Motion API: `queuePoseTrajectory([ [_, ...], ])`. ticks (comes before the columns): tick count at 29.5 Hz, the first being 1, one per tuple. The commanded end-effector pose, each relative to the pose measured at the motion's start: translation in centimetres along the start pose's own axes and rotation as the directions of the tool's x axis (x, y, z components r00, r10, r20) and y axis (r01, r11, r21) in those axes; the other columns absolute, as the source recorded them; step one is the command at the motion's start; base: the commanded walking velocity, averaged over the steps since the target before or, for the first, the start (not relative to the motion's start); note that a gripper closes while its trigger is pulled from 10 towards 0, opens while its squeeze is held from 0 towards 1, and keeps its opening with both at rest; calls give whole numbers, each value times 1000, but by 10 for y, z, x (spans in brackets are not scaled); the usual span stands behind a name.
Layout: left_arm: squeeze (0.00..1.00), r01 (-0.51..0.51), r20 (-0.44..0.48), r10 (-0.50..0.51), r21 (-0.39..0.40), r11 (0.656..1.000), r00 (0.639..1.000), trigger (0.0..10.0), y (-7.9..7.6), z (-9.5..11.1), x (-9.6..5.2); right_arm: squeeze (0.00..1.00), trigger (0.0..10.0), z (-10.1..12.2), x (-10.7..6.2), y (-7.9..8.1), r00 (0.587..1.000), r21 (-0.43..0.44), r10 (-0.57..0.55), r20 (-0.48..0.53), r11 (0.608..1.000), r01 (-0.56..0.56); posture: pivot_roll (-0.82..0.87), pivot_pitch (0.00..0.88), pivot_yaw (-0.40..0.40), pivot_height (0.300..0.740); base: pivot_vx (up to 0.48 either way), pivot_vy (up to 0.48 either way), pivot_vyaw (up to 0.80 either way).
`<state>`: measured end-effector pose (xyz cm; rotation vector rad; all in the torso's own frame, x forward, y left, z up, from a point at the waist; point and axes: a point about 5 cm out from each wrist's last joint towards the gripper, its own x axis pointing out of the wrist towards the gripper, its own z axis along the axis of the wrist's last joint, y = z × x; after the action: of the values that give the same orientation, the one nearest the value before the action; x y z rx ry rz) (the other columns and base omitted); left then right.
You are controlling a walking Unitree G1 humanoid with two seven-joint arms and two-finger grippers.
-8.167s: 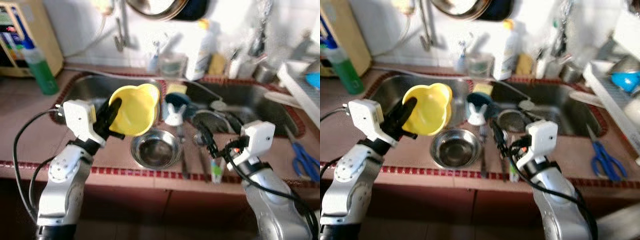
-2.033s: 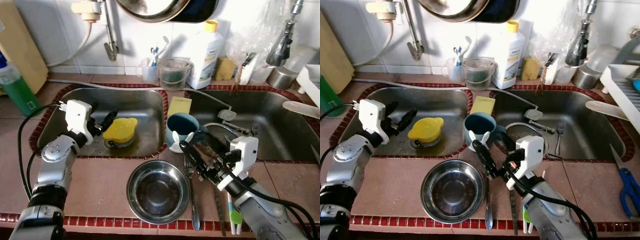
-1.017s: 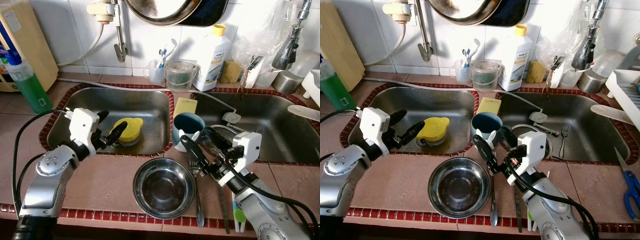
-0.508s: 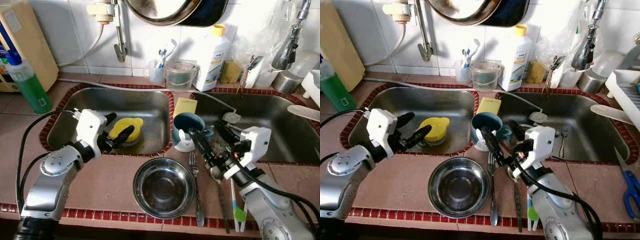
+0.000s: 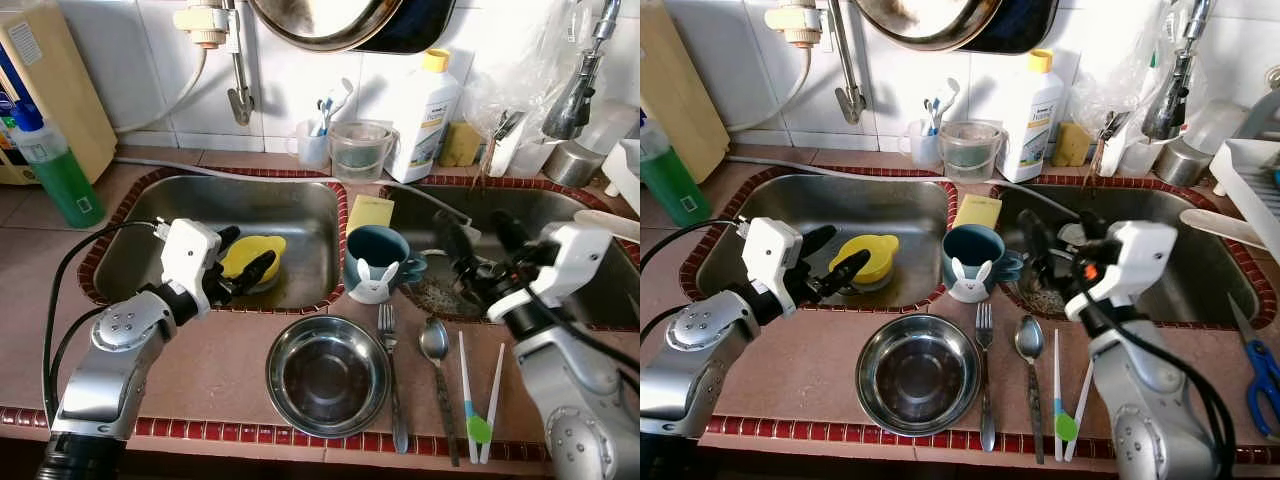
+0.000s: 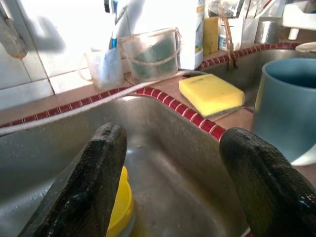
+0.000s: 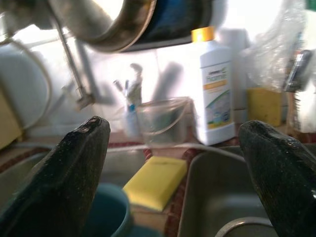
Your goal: Kitchen organization
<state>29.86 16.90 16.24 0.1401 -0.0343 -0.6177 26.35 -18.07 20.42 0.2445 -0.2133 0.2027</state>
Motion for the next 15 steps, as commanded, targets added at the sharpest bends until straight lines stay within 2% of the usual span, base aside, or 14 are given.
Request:
queuePoseTrajectory([
  [1, 0, 0, 6, 0, 6, 1000, 1000, 10000, 0, 4, 2, 0, 10000, 1, 2, -4, 999, 17, -46, -15, 999, 46, -111, 30, 20, 740, 0, 0, 0],
  [8, 0, 13, -3, -13, -7, 1000, 1000, 10000, -2, 4, 1, 0, 10000, 2, 9, -9, 992, 14, -109, -55, 994, 110, -106, 37, 24, 740, 0, 0, 0],
  [11, 0, 34, -10, -34, -2, 999, 999, 10000, -7, 3, 0, 0, 10000, 2, 16, -11, 985, 42, -139, -106, 989, 144, -101, 40, 24, 740, 0, 0, 0],
  [14, 0, 58, 7, -58, 10, 998, 998, 10000, -11, 7, 0, 0, 10000, 3, 18, -12, 982, 39, -149, -115, 987, 154, -100, 41, 24, 740, 0, 0, 0],
  [15, 0, 89, 12, -90, 19, 996, 996, 10000, -15, 9, -2, 0, 10000, 2, 21, -13, 979, 58, -146, -141, 986, 156, -95, 42, 22, 740, 0, 0, 0],
])
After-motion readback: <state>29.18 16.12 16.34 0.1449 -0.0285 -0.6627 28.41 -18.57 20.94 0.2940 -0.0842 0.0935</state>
